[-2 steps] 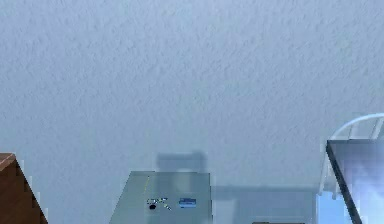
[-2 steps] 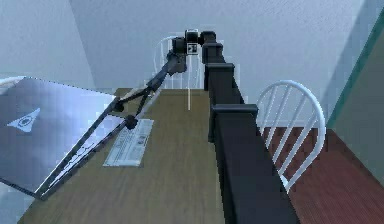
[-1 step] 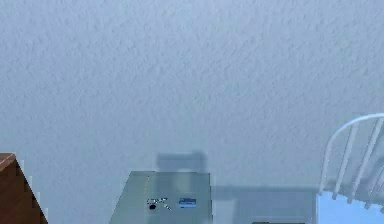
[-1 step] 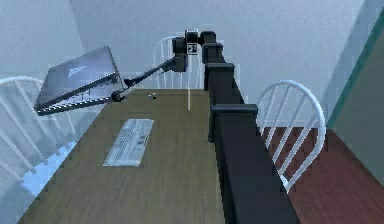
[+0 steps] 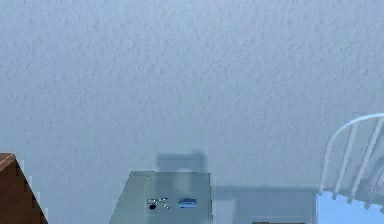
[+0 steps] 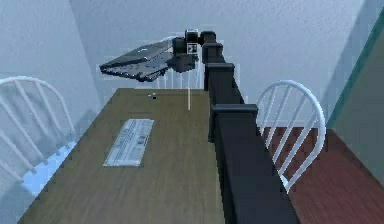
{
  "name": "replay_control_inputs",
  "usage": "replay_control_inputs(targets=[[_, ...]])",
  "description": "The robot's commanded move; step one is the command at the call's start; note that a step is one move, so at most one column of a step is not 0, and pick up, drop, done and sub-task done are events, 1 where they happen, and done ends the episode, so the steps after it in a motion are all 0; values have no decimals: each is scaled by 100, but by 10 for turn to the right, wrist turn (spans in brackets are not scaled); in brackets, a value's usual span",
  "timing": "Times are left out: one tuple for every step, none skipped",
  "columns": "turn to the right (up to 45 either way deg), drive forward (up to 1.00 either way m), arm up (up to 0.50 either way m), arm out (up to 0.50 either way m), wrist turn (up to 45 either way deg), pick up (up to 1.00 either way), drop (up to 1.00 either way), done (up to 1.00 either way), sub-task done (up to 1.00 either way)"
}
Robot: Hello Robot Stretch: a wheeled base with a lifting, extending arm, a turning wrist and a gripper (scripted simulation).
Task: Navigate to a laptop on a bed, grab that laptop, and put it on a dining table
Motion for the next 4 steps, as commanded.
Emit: replay_control_inputs(targets=[[0,0,0,0,180,0,0,0,0],[0,0,-4,0,0,0,0,0,0],[0,0,-32,0,0,0,0,0,0],[0,0,0,0,0,0,100,0,0]])
